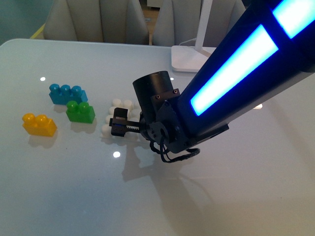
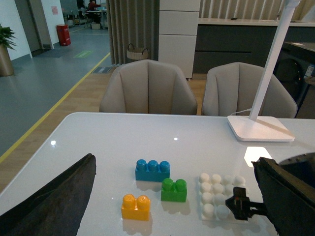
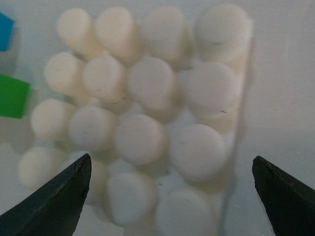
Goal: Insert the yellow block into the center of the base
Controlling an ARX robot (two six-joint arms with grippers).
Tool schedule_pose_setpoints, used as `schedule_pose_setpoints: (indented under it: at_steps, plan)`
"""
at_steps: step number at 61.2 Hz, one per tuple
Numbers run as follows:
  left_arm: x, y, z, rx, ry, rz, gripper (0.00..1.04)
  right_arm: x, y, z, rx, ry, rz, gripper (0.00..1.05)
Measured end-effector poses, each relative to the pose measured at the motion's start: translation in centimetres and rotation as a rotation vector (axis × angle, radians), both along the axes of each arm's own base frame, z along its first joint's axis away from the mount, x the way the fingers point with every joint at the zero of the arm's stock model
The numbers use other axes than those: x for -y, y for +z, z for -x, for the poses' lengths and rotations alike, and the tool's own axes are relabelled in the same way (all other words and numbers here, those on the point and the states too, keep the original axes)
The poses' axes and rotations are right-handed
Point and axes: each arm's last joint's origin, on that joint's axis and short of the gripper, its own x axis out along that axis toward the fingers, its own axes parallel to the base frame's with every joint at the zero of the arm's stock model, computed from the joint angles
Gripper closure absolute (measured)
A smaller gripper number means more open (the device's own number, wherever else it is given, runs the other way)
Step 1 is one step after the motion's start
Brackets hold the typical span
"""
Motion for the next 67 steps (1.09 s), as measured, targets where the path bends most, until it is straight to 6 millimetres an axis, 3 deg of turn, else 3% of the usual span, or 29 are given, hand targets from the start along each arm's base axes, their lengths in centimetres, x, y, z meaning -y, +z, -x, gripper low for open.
schedule_pose_setpoints:
  at_steps: [12,17,34,47,55,62,67]
  plan:
    - [0.0,0.0,0.0,0.0,-0.001,0.0,0.07,2.6,0.6,0.4,0.002,-0.09,-0.023,0.09]
    - [0.0,0.0,0.0,0.0,-0.001,0.0,0.07,4.8,1.5,0.8,0.014,-0.155,-0.042,0.09]
    - [0.0,0.0,0.0,0.0,-0.001,0.0,0.07,9.8,9.6,2.1,0.22,-0.273,-0.203,0.09]
    - [0.0,0.0,0.0,0.0,-0.001,0.0,0.07,14.6,14.5,5.9,0.36,-0.341,-0.338,0.09]
    - [0.0,0.0,0.0,0.0,-0.001,0.0,0.07,17.7,16.7,8.6,0.399,-0.411,-0.342,0.09]
    - [0.0,0.0,0.0,0.0,-0.001,0.0,0.07,19.2,18.3,10.6,0.437,-0.41,-0.322,0.09]
    - [0.0,0.0,0.0,0.0,-0.003,0.0,0.07,20.7,19.6,12.9,0.659,-0.423,-0.199,0.22]
